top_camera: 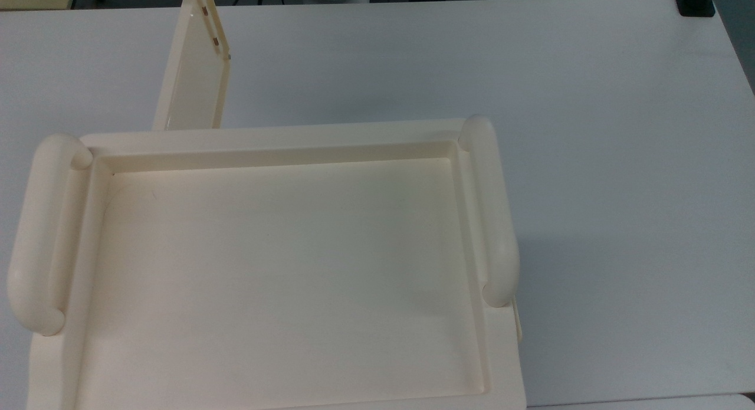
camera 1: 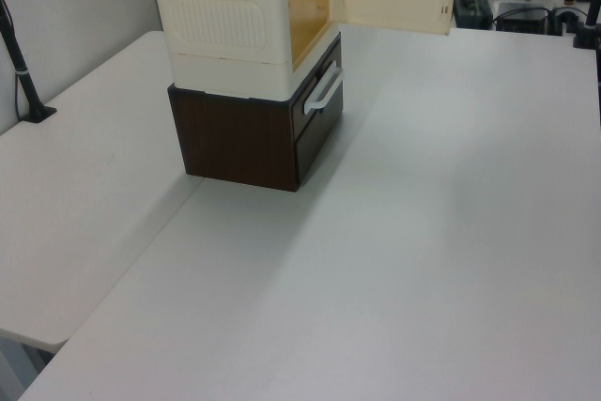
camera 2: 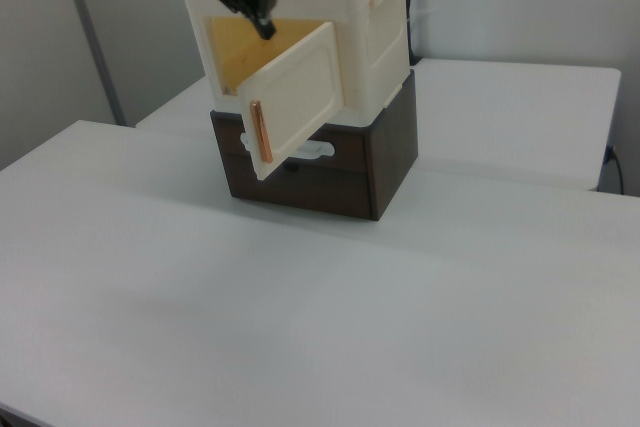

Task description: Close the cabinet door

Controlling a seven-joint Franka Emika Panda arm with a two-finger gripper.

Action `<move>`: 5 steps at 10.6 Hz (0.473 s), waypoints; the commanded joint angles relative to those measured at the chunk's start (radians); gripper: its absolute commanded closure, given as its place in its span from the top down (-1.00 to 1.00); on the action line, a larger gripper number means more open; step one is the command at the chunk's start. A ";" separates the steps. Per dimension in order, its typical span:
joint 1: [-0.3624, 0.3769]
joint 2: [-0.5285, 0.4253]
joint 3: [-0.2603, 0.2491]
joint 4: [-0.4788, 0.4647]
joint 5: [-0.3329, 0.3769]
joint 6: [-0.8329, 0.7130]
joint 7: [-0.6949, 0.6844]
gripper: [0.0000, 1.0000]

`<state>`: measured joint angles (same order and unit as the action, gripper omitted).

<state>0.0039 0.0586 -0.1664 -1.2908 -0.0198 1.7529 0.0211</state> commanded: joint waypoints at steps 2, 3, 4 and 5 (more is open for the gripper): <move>-0.022 0.010 -0.074 -0.062 0.026 0.036 -0.065 -1.00; -0.021 0.012 -0.073 -0.082 0.024 0.033 -0.075 -1.00; -0.018 0.017 -0.065 -0.100 0.024 0.033 -0.073 -1.00; -0.010 0.020 -0.059 -0.117 0.030 0.034 -0.060 -1.00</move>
<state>-0.0227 0.0877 -0.2340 -1.3470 -0.0100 1.7607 -0.0308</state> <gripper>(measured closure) 0.991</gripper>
